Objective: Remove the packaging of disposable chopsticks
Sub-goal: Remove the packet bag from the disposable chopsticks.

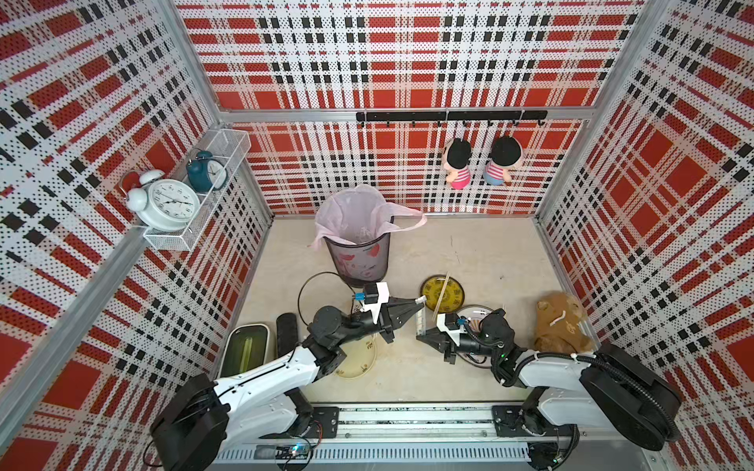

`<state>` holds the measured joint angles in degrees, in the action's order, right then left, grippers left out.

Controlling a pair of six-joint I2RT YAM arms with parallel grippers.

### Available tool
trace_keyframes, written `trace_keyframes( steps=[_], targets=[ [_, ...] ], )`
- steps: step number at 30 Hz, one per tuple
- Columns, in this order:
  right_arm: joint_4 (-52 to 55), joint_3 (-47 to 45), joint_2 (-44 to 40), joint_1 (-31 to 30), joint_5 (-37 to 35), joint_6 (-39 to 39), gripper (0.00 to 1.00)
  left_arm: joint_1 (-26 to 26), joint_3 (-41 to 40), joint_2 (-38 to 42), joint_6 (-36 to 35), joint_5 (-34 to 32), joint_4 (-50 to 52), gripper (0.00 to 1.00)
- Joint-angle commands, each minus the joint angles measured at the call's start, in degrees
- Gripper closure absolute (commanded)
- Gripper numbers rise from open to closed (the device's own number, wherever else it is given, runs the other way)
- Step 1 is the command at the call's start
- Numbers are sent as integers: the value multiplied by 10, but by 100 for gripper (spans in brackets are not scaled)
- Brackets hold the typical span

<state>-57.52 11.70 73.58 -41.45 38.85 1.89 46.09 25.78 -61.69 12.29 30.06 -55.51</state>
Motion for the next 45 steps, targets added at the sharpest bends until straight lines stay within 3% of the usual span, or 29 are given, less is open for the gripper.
trace_keyframes(
  steps=[1, 16, 19, 24, 27, 45],
  targets=[
    [-43, -2, -9, 2, 14, 11, 100, -1, -6, -12, 6, 15, -10, 100],
    [28, 26, -87, 2, 0, -2, 100, -1, -38, -66, 5, -11, -13, 100],
    [35, 36, -92, 2, 6, -3, 100, -1, -43, -79, 3, -11, -15, 96],
    [38, 46, -93, 2, 13, -1, 100, -2, -54, -94, 7, -10, -31, 100],
    [39, 49, -94, 2, 14, 0, 100, -4, -63, -104, 10, -10, -46, 94],
    [67, 63, -113, 2, 8, -6, 100, -13, -79, -173, 29, 2, -100, 89]
  ],
)
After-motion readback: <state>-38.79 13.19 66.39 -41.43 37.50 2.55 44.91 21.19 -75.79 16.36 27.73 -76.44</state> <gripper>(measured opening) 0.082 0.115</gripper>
